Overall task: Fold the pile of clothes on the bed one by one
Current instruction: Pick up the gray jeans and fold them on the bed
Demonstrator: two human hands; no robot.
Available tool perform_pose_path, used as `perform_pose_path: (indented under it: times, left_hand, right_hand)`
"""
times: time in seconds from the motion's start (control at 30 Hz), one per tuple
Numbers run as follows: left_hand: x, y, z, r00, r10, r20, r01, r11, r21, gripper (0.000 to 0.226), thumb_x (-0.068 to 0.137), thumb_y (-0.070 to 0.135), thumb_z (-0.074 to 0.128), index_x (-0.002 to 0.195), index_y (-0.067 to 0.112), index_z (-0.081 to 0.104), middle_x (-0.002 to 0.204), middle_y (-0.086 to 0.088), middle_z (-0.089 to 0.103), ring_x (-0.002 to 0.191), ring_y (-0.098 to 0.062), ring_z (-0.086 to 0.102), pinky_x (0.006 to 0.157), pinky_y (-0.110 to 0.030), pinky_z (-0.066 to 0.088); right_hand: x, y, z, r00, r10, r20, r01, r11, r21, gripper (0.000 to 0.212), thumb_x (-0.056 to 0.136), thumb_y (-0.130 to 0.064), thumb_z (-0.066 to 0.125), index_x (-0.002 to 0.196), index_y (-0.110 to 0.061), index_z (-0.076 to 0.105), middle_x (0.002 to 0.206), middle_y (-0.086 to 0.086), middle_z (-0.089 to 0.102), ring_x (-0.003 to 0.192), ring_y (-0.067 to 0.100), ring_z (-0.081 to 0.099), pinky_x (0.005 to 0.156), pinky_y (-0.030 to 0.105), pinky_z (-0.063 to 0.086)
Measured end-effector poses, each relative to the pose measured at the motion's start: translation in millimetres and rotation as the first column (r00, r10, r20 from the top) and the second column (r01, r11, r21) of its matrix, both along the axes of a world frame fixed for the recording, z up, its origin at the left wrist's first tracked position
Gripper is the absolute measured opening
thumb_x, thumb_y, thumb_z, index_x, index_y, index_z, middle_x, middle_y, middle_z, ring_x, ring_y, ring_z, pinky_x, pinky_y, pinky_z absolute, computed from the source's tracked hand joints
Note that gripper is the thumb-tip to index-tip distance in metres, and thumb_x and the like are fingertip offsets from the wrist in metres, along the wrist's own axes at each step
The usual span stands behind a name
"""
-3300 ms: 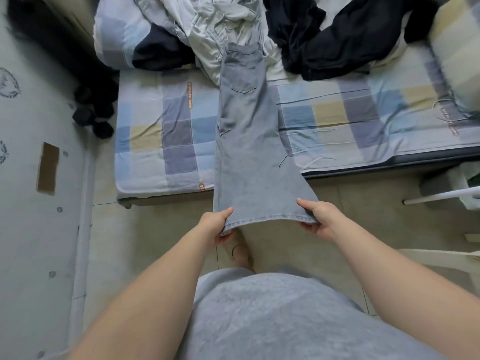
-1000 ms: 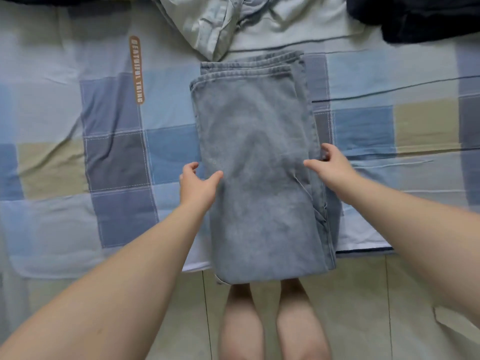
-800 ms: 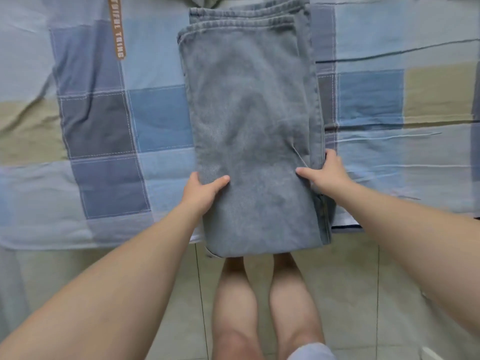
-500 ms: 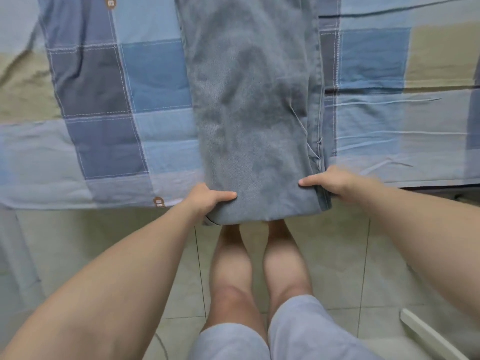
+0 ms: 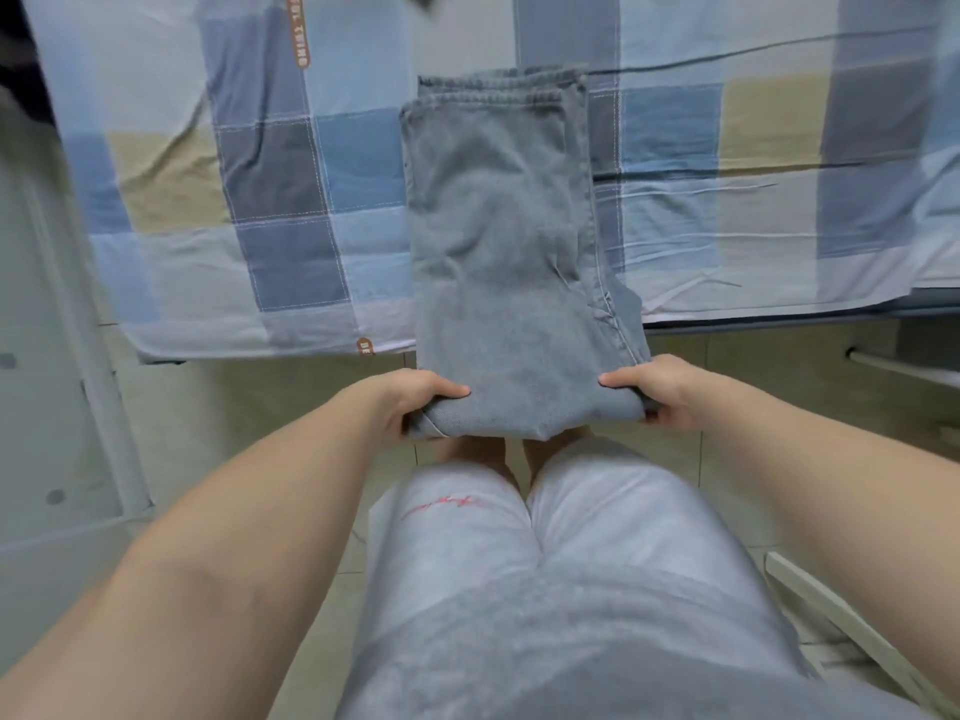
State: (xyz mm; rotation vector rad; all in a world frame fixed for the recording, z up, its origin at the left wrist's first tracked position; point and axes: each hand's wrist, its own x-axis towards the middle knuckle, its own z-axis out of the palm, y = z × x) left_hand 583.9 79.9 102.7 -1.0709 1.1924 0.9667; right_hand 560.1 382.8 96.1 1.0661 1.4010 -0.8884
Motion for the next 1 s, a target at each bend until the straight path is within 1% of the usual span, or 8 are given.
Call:
perform_pose_path:
  times: [0.3, 0.5, 0.63, 0.7, 0.77, 0.8, 0.87, 1.0]
  left_hand:
    - [-87.2, -19.9, 49.3, 0.874, 0.486, 0.016, -0.486, 0.874, -0.011, 0.008, 0.091, 0.014, 0.065, 0.086, 0.01, 0.061, 0.061, -0.005, 0.065, 0.057, -0.014, 0.065, 0.05, -0.027, 0.059]
    - [-172.9, -25.3, 10.0, 0.654, 0.729, -0.204, -0.729, 0.678, 0.088, 0.019, 0.097, 0.029, 0.053, 0.087, 0.016, 0.064, 0.073, -0.001, 0.068, 0.059, -0.013, 0.069, 0.059, -0.024, 0.058]
    - [-214.8, -12.3, -32.1, 0.535, 0.74, -0.408, -0.738, 0.644, 0.2, 0.033, 0.103, 0.048, 0.047, 0.112, 0.022, 0.064, 0.103, 0.0, 0.073, 0.097, -0.018, 0.067, 0.081, -0.033, 0.05]
    - [-220.8, 3.0, -54.9, 0.592, 0.554, -0.586, -0.582, 0.796, 0.164, 0.046, 0.104, 0.054, 0.041, 0.136, 0.024, 0.055, 0.13, 0.005, 0.063, 0.122, -0.02, 0.057, 0.094, -0.034, 0.042]
    - [-210.6, 14.7, -88.0, 0.627, 0.018, -0.779, -0.19, 0.973, -0.13, 0.047, 0.104, 0.05, 0.044, 0.145, 0.028, 0.048, 0.145, 0.009, 0.05, 0.141, -0.02, 0.04, 0.105, -0.031, 0.035]
    - [-201.9, 17.8, -106.9, 0.566, -0.314, -0.762, 0.075, 0.941, -0.331, 0.049, 0.102, 0.052, 0.046, 0.148, 0.034, 0.044, 0.155, 0.01, 0.041, 0.148, -0.022, 0.028, 0.113, -0.035, 0.029]
    - [-186.7, 20.8, -143.8, 0.359, -0.726, -0.586, 0.435, 0.686, -0.584, 0.057, 0.099, 0.061, 0.042, 0.153, 0.047, 0.029, 0.168, 0.011, 0.01, 0.155, -0.024, 0.003, 0.121, -0.053, 0.014]
    - [-176.2, 16.5, -210.3, 0.159, -0.873, -0.461, 0.499, 0.474, -0.726, 0.068, 0.095, 0.072, 0.029, 0.155, 0.052, 0.003, 0.167, 0.013, -0.018, 0.154, -0.026, -0.017, 0.118, -0.068, 0.005]
  right_hand:
    - [-103.8, -12.3, 54.4, 0.96, -0.279, -0.011, 0.279, 0.959, -0.044, 0.016, 0.097, -0.022, 0.062, 0.082, -0.016, 0.059, 0.053, 0.0, 0.058, 0.038, 0.008, 0.054, 0.034, 0.013, 0.04]
    - [-189.6, -39.2, 19.8, 0.822, -0.532, -0.202, 0.52, 0.846, -0.116, 0.021, 0.096, -0.026, 0.059, 0.077, -0.016, 0.058, 0.051, -0.001, 0.058, 0.057, 0.009, 0.058, 0.043, 0.015, 0.047]
    - [-228.2, -53.7, -27.8, 0.693, -0.63, -0.351, 0.583, 0.776, -0.24, 0.015, 0.099, -0.032, 0.056, 0.108, -0.021, 0.063, 0.089, -0.001, 0.071, 0.091, 0.015, 0.068, 0.073, 0.03, 0.053]
    - [-232.0, -59.7, -53.6, 0.699, -0.574, -0.426, 0.508, 0.818, -0.268, 0.028, 0.101, -0.036, 0.053, 0.126, -0.023, 0.058, 0.113, -0.004, 0.069, 0.116, 0.018, 0.061, 0.092, 0.035, 0.046]
    - [-224.1, -66.3, -80.7, 0.766, -0.239, -0.597, 0.216, 0.97, -0.112, 0.034, 0.101, -0.034, 0.055, 0.134, -0.024, 0.054, 0.131, -0.004, 0.061, 0.128, 0.018, 0.052, 0.1, 0.036, 0.041]
    - [-216.9, -68.3, -95.4, 0.736, 0.054, -0.675, -0.024, 0.998, 0.054, 0.042, 0.1, -0.033, 0.056, 0.141, -0.025, 0.05, 0.143, -0.002, 0.053, 0.135, 0.02, 0.045, 0.106, 0.037, 0.038]
    - [-199.9, -71.5, -126.8, 0.483, 0.583, -0.654, -0.479, 0.801, 0.359, 0.06, 0.099, -0.042, 0.054, 0.154, -0.036, 0.031, 0.165, -0.005, 0.02, 0.152, 0.023, 0.017, 0.119, 0.048, 0.021]
    - [-185.5, -77.8, -191.6, 0.123, 0.872, -0.474, -0.701, 0.414, 0.58, 0.067, 0.099, -0.062, 0.033, 0.156, -0.048, 0.002, 0.165, -0.011, -0.021, 0.152, 0.025, -0.02, 0.119, 0.064, 0.0]
